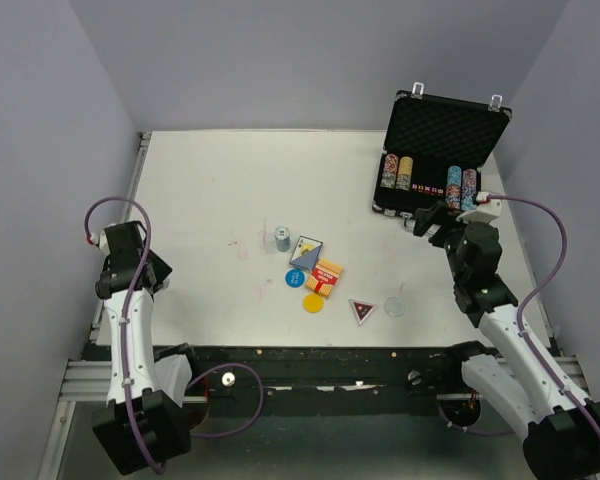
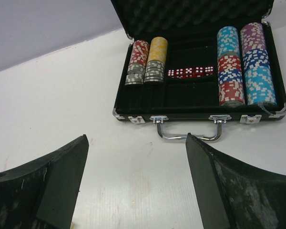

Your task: Pack up texas hold em set

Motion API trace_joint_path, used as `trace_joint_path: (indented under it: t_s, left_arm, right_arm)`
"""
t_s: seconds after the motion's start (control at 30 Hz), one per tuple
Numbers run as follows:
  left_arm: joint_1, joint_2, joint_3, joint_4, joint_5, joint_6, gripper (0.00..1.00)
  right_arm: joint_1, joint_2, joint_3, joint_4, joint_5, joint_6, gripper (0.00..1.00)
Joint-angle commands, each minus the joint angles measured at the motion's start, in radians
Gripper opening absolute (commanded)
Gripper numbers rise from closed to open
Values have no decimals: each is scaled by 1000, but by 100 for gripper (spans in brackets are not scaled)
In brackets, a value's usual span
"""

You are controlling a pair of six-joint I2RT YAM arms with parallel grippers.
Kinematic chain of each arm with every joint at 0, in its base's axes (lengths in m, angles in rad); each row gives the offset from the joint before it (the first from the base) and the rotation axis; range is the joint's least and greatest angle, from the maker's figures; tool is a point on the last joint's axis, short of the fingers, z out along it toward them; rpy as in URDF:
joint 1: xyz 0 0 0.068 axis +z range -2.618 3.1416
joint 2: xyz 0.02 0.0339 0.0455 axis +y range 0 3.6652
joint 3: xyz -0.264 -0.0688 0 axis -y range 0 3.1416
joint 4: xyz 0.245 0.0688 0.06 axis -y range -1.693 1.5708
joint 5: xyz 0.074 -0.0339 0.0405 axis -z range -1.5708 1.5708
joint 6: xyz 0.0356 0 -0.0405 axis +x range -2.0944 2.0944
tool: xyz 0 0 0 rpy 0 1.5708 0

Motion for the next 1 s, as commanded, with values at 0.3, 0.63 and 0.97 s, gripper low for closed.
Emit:
trace_joint_path:
  t_s: [0.3, 0.63, 0.97]
  left_arm:
    - [-377, 176, 429, 33, 449, 344, 0]
    - [-601, 348, 583, 147, 852, 413, 0]
    - [-662, 349, 348, 553, 1276, 231, 0]
  right_arm:
    - [2, 151, 155, 43, -583, 14, 81]
    - [261, 263, 336, -70, -755, -117, 84]
    - [484, 382, 477, -210, -832, -213, 83]
